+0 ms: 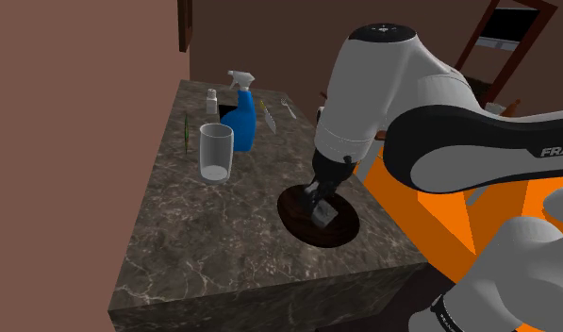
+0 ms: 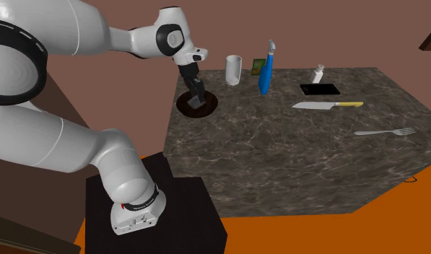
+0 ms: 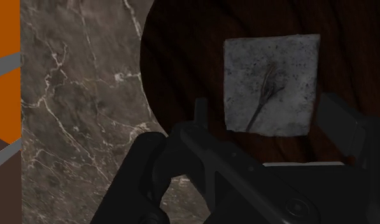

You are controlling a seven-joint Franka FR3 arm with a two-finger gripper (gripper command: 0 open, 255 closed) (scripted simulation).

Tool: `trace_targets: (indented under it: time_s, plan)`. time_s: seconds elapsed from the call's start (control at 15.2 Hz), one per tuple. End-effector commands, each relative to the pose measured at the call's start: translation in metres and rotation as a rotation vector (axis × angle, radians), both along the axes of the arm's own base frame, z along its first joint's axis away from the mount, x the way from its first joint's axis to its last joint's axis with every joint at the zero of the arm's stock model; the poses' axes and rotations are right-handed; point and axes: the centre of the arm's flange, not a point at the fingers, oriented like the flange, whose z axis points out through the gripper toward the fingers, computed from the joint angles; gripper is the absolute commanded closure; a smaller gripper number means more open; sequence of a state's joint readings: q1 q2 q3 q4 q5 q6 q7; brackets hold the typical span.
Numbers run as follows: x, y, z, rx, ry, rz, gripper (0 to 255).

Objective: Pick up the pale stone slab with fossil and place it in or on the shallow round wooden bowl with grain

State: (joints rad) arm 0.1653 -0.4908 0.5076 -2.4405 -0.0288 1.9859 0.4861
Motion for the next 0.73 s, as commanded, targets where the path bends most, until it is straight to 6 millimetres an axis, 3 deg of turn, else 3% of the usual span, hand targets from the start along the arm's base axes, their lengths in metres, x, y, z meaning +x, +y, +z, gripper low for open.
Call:
trace_targets:
  time_s: [0.0,0.26,0.53,0.66]
  plan:
    - [0.0,0.0,0.0,0.0,0.0,0.0,0]
    - [0.0,0.0,0.0,0.0,0.0,0.0,0]
    - [-0.007,0.011,0.048,0.0,0.0,0.0,0]
    - [-0.007,0.011,0.048,0.0,0.0,0.0,0]
